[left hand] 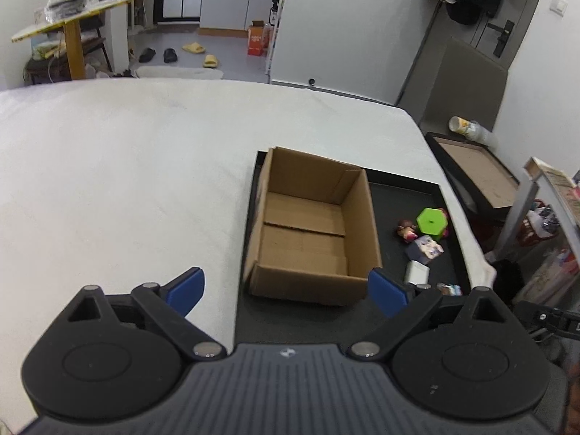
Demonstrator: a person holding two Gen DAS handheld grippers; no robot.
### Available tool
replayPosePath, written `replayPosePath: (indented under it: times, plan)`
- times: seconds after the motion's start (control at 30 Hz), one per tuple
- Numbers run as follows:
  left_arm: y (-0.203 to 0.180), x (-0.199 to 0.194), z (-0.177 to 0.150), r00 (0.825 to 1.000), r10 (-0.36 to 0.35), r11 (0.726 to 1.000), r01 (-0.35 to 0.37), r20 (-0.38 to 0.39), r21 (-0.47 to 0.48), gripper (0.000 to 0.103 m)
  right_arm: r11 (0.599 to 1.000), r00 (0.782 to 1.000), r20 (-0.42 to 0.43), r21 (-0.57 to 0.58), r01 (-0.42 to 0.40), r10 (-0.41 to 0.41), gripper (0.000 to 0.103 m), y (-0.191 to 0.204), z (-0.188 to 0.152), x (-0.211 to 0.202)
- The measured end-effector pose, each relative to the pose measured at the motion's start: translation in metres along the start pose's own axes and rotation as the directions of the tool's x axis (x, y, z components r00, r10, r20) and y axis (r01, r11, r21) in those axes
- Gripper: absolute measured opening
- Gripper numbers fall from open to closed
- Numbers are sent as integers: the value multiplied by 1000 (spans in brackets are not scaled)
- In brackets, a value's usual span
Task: Organize rigid objects
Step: 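Move the right gripper down toward the blue-and-red mug figure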
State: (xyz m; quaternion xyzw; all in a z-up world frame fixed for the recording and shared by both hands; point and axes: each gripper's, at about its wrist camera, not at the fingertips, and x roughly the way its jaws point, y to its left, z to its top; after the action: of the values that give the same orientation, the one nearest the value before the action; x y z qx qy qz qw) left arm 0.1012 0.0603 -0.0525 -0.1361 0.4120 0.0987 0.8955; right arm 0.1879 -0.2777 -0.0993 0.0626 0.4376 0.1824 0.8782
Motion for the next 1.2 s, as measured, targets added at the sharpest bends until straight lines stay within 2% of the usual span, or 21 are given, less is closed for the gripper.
replayPosePath:
  times: [0.33,0.53,0.63,0.7,0.83,1.0,1.2]
  plan:
    - [2,45,11,998,-4,1000,3,-64,-7,94,999,997,-69,38,30,-27,78,-14,8,43]
    - [0,74,16,994,-6,1000,5,-111,-7,87,996,993,-110,68,57,-49,69,-27,14,69]
    - [0,87,18,991,1,1000,-2,-134,-10,82,993,990,-129,91,70,-58,69,-35,16,83]
    - [2,96,18,989,5,1000,-7,-149,-13,74,989,988,-144,121,81,-64,69,-41,16,95]
    - [8,113,20,985,10,999,-16,-174,-35,64,975,982,-175,192,111,-77,57,-56,17,116]
    - [17,130,23,980,11,998,-22,-198,-52,47,953,976,-196,266,142,-91,57,-71,17,133]
    - [22,147,26,973,3,998,-18,-229,-64,36,923,970,-221,343,176,-103,58,-84,18,150]
